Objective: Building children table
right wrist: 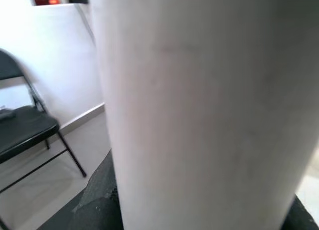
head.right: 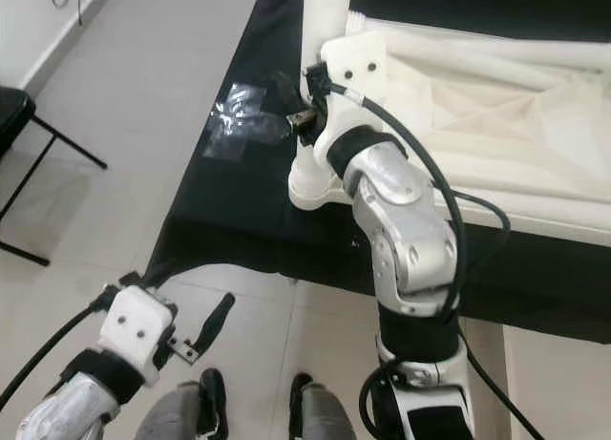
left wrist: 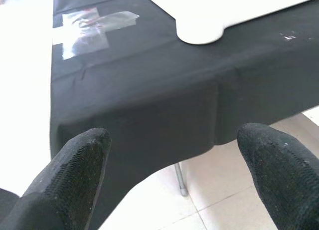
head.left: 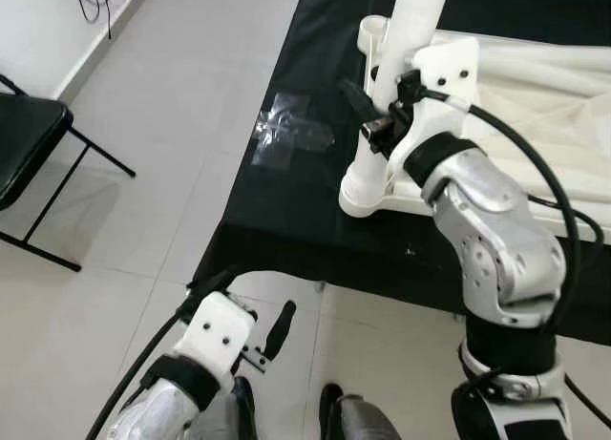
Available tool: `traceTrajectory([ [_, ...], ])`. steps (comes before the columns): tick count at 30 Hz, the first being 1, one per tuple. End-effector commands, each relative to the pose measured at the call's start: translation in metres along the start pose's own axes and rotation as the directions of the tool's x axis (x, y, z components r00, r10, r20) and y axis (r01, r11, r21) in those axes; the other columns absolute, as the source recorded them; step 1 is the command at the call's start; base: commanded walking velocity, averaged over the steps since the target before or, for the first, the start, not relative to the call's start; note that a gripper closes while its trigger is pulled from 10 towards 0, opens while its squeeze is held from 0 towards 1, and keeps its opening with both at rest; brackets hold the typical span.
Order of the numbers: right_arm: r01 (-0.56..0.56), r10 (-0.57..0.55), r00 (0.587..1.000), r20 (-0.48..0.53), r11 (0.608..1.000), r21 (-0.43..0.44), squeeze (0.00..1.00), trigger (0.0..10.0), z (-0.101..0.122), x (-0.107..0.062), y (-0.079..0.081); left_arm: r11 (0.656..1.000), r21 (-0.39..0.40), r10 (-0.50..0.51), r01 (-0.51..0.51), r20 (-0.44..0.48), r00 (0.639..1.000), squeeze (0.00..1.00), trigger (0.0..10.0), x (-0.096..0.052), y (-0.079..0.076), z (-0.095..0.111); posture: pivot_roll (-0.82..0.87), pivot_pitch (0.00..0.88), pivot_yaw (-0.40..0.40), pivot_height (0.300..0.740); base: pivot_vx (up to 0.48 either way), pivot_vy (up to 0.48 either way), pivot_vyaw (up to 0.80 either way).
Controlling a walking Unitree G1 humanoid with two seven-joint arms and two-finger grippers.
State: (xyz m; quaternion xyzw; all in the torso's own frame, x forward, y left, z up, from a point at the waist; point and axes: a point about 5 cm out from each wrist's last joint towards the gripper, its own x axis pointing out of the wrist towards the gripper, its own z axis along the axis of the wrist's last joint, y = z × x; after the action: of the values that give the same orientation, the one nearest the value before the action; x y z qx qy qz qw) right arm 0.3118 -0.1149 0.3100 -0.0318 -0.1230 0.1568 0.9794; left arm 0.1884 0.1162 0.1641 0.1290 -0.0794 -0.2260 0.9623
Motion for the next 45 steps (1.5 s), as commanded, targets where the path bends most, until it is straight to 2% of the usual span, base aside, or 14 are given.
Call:
traceTrajectory([
  [1, 0.076, -0.067, 0.975, -0.213, 0.997, 0.034, 0.0, 10.0, -0.041, -0.004, -0.008, 1.0, -0.013, 0.015, -0.015, -0.031, 0.999, 0.0, 10.0, -0.002, -0.001, -0.008, 0.04, 0.254, -0.062, 0.74, 0.0, 0.0, 0.0],
  [7, 0.132, -0.111, 0.98, -0.166, 0.984, 0.117, 0.0, 10.0, -0.039, -0.005, -0.001, 0.996, 0.002, 0.09, -0.09, -0.024, 0.996, 0.0, 10.0, 0.004, 0.017, -0.006, 0.05, 0.22, -0.053, 0.74, 0.0, 0.0, 0.0],
  [9, 0.12, -0.104, 0.988, -0.11, 0.98, 0.155, 0.0, 10.0, -0.036, -0.006, 0.002, 0.99, 0.038, 0.137, -0.136, -0.006, 0.991, 0.0, 10.0, 0.006, 0.033, -0.003, 0.06, 0.214, -0.048, 0.74, 0.0, 0.0, 0.0],
  [10, 0.12, -0.104, 0.988, -0.11, 0.98, 0.155, 0.0, 10.0, -0.036, -0.006, 0.002, 0.99, 0.038, 0.137, -0.136, -0.006, 0.991, 0.0, 10.0, 0.006, 0.033, -0.003, 0.06, 0.214, -0.048, 0.74, 0.0, 0.0, 0.0],
  [12, 0.085, -0.074, 0.995, -0.067, 0.98, 0.177, 0.0, 10.0, -0.038, -0.011, 0.007, 0.979, 0.087, 0.184, -0.185, 0.017, 0.983, 0.0, 10.0, 0.008, 0.053, 0.003, 0.06, 0.203, -0.038, 0.74, 0.0, 0.0, 0.0],
  [15, 0.057, -0.049, 0.998, -0.05, 0.98, 0.19, 0.0, 10.0, -0.043, -0.017, 0.011, 0.968, 0.114, 0.218, -0.221, 0.043, 0.975, 0.0, 10.0, 0.009, 0.068, 0.01, 0.07, 0.198, -0.033, 0.74, 0.0, 0.0, 0.0],
  [18, 0.025, -0.02, 0.999, -0.031, 0.986, 0.165, 0.0, 10.0, -0.051, -0.023, 0.019, 0.954, 0.126, 0.259, -0.271, 0.1, 0.961, 0.0, 10.0, 0.016, 0.087, 0.025, 0.07, 0.189, -0.022, 0.74, 0.0, 0.0, 0.0],
  [23, -0.01, 0.013, 1.0, -0.023, 0.99, 0.144, 0.0, 10.0, -0.054, -0.024, 0.026, 0.948, 0.122, 0.276, -0.293, 0.14, 0.951, 0.0, 10.0, 0.021, 0.096, 0.035, 0.07, 0.185, -0.017, 0.74, 0.0, 0.0, 0.0],
  [29, -0.159, 0.161, 0.987, -0.022, 0.985, 0.058, 0.0, 10.0, -0.054, -0.02, 0.043, 0.947, 0.088, 0.284, -0.308, 0.215, 0.934, 0.0, 10.0, 0.031, 0.106, 0.058, 0.07, 0.176, -0.017, 0.74, 0.0, 0.0, 0.0],
  [31, -0.201, 0.203, 0.978, -0.041, 0.979, 0.036, 0.0, 10.0, -0.056, -0.017, 0.046, 0.956, 0.031, 0.278, -0.293, 0.239, 0.931, 0.0, 10.0, 0.036, 0.113, 0.068, 0.06, 0.176, -0.02, 0.74, 0.0, 0.0, 0.0],
  [34, -0.244, 0.243, 0.967, -0.072, 0.97, -0.001, 0.0, 10.0, -0.057, -0.011, 0.047, 0.982, -0.018, 0.183, -0.186, 0.297, 0.937, 0.0, 10.0, 0.045, 0.115, 0.09, 0.06, 0.17, -0.03, 0.74, 0.0, 0.0, 0.0],
  [39, -0.259, 0.257, 0.962, -0.092, 0.966, -0.009, 0.0, 10.0, -0.058, -0.009, 0.046, 0.993, -0.058, 0.113, -0.1, 0.332, 0.937, 0.0, 10.0, 0.05, 0.113, 0.102, 0.06, 0.165, -0.036, 0.74, 0.0, 0.0, 0.0],
  [42, -0.265, 0.264, 0.959, -0.1, 0.964, 0.004, 0.0, 10.0, -0.059, -0.003, 0.046, 0.991, -0.058, -0.085, 0.119, 0.403, 0.911, 0.0, 10.0, 0.058, 0.105, 0.128, 0.05, 0.159, -0.043, 0.74, 0.0, 0.0, 0.0],
  [45, -0.265, 0.265, 0.959, -0.101, 0.964, 0.01, 0.0, 10.0, -0.059, -0.002, 0.046, 0.98, -0.047, -0.155, 0.191, 0.415, 0.897, 0.0, 10.0, 0.059, 0.102, 0.134, 0.05, 0.158, -0.042, 0.74, 0.0, 0.0, 0.0],
])
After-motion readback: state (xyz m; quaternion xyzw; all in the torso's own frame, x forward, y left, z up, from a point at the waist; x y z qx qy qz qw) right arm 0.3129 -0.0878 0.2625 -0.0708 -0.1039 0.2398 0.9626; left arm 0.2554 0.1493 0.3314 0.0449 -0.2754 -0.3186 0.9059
